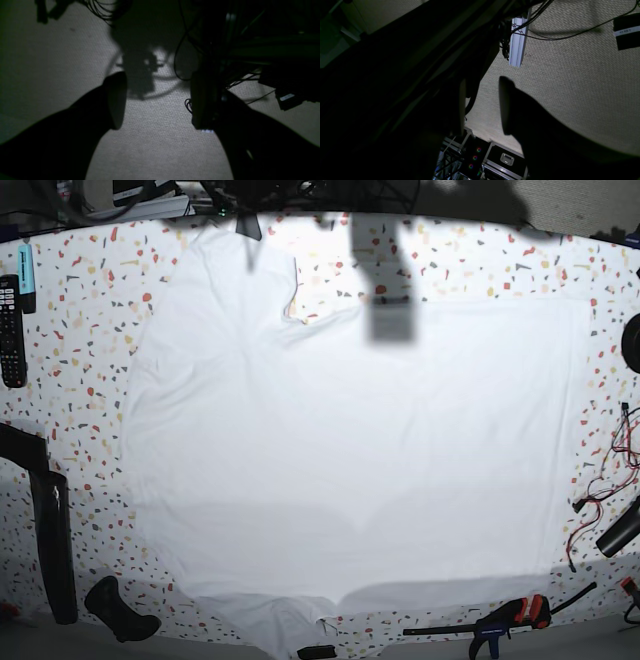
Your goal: Fold the T-shirt properly
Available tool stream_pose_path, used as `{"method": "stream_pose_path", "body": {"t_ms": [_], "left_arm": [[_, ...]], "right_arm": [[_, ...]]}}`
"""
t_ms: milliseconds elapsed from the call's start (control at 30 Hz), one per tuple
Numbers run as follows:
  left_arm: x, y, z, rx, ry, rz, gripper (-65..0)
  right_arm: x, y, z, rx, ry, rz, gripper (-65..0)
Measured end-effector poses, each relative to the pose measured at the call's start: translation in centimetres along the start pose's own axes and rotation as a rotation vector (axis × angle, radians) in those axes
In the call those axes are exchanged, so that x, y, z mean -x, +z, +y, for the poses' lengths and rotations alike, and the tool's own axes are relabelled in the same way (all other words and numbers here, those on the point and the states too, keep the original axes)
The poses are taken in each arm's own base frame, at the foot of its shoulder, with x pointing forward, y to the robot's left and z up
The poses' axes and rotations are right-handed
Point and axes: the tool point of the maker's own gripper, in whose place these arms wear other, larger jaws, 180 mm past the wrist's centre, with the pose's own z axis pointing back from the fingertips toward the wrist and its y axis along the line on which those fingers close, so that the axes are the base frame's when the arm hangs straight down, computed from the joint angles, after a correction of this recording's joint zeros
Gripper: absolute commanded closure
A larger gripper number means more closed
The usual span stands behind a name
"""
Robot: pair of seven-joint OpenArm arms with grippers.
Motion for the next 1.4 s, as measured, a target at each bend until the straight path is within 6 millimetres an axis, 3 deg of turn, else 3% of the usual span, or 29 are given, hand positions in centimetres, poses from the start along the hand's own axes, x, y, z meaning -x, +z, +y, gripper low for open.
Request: {"method": "stream_pose_path", "body": {"t_ms": [167,267,367,500,567,667,767,867,1067,1233,1400], "left_arm": [[0.7,0.0,-2.7,0.035,0.049,0.009,-38.3],[0.4,-0.3,-2.7,0.038,0.046,0.006,-38.3],[-1.3,-0.6,-2.6,0.093,0.052,-0.034,-38.3],[-4.0,-0.1,-4.6,0.242,0.128,-0.153,-38.2],[-3.8,0.1,-5.3,0.278,0.141,-0.140,-38.3],[-2.4,-0.2,-5.0,0.259,0.120,-0.062,-38.3],[1.0,-1.0,-3.6,0.170,0.051,0.152,-38.3],[2.2,-1.6,-2.6,0.101,0.024,0.269,-38.3],[2.3,-1.2,-3.8,0.180,0.040,0.269,-38.2],[2.0,-0.4,-5.2,0.256,0.072,0.212,-38.2],[-0.3,-0.9,-5.0,0.252,0.086,0.090,-38.3]], "right_arm": [[-0.2,0.0,0.0,0.000,0.001,-0.002,-22.5],[-0.4,0.1,0.0,0.000,0.003,-0.006,-22.5],[-1.4,0.2,0.0,0.001,0.004,-0.051,-22.5],[-2.6,0.4,0.0,0.001,0.009,-0.086,-22.5],[-2.9,0.4,0.0,0.004,0.013,-0.087,-22.5],[-2.6,0.5,-0.3,0.014,0.026,-0.056,-22.5],[-2.1,0.7,-1.5,0.062,0.086,-0.022,-22.5],[-1.7,1.0,-2.5,0.092,0.117,-0.004,-22.5],[-2.7,2.0,-4.8,0.137,0.135,-0.060,-22.5],[-2.3,2.7,-6.5,0.176,0.154,-0.039,-22.5],[-3.4,3.1,-6.9,0.184,0.167,-0.101,-22.5]]}}
